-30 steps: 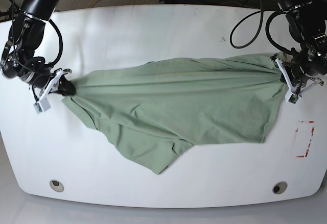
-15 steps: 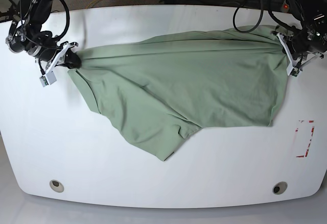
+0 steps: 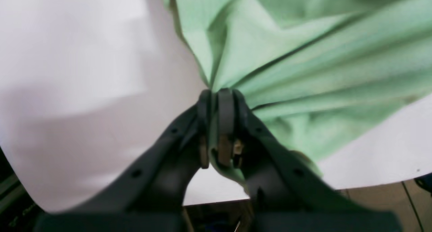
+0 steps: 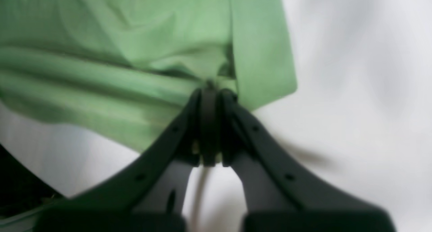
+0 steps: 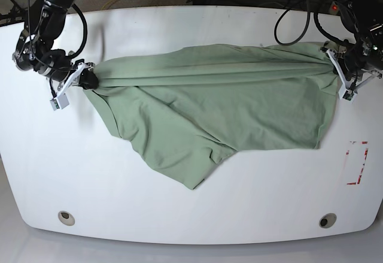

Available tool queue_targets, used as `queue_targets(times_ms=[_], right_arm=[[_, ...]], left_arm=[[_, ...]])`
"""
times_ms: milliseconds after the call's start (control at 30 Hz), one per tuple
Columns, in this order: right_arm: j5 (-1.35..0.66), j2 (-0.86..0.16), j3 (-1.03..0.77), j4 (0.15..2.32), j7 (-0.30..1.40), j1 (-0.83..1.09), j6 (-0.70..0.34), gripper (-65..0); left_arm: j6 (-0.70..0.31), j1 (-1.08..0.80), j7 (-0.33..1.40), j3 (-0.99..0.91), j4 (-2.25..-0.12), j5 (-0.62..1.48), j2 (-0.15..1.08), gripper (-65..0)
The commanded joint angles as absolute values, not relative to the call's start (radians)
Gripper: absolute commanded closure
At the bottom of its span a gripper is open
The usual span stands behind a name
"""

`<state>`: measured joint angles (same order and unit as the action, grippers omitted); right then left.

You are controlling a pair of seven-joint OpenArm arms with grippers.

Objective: Fold the T-shirt properly
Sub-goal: 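Lower the shirt and release it with the right gripper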

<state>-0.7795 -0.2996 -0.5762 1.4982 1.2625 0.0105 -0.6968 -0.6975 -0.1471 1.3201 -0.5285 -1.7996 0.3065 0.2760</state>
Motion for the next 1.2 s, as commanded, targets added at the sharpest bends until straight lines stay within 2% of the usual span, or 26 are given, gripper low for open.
queue_targets(times_ms=[0, 200, 400, 500, 633, 733, 967, 1167], right_arm=[[-0.78, -0.289, -0.582, 1.48, 1.237, -0.051, -0.698, -0.6], [-0.667, -0.24, -0.582, 1.366, 1.237, -0.189, -0.698, -0.8], [-0.61, -0.24, -0.584, 1.29, 1.236, -0.269, -0.698, -1.1], [-0.622, -0.242, -0.587, 1.313, 1.245, -0.271, -0.698, -10.3], [-0.707, -0.251, -0.59, 1.383, 1.267, -0.2, -0.698, -33.5], [-0.776, -0.251, -0.631, 1.431, 1.287, -0.131, -0.698, -43.4], [-0.848, -0.214, -0.659, 1.514, 1.293, 0.039, -0.698, -44.4], [-0.883, -0.166, -0.653, 1.58, 1.293, 0.107, -0.698, -44.9]], left_arm=[[-0.698, -0.137, 1.291, -0.535, -1.814, 0.302, 0.295, -0.4], [-0.698, -0.133, 1.256, -0.535, -1.799, 0.3, 0.298, -0.4], [-0.698, -0.101, 1.256, -0.547, -1.739, 0.302, 0.3, -0.4], [-0.698, -0.096, 1.256, -0.576, -1.718, 0.302, 0.3, -0.4], [-0.698, -0.085, 1.256, -0.581, -1.712, 0.302, 0.3, -0.4], [-0.698, -0.084, 1.256, -0.582, -1.712, 0.302, 0.3, -0.4], [-0.698, -0.084, 1.256, -0.582, -1.712, 0.302, 0.3, -0.4], [-0.698, -0.085, 1.256, -0.581, -1.712, 0.302, 0.3, -0.4]])
